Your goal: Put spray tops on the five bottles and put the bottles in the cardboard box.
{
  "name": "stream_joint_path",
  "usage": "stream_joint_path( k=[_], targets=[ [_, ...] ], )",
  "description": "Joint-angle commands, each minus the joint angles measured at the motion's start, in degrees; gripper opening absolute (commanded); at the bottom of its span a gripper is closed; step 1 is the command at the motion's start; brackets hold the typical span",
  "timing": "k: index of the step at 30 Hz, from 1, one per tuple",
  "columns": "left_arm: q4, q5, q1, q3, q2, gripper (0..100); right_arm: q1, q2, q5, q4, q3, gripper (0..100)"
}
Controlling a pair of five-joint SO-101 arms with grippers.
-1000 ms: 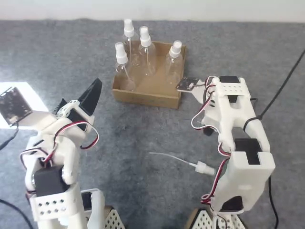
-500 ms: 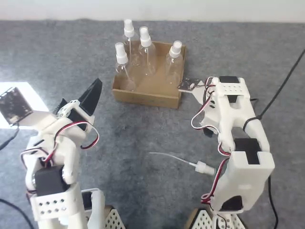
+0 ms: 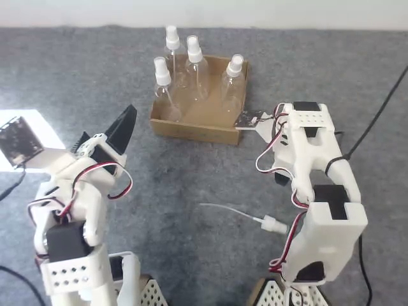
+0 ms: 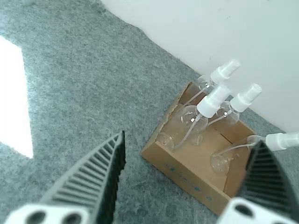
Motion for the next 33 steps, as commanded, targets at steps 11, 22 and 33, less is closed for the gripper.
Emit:
stream_joint_path(
  k=[11,22,33],
  targets=[
    [-1.49,0.18,-0.44,-0.40,-0.70,38,0.31,-0.66,10.11,3.47,-3.25,32.2],
    [-1.49,0.18,-0.44,-0.40,-0.70,38,0.40,-0.66,10.64,0.48,-2.37,29.2],
    [-1.49,0.18,-0.44,-0.40,-0.70,38,0.75,-2.51,7.91,-2.95,-1.05,2.0]
  ],
)
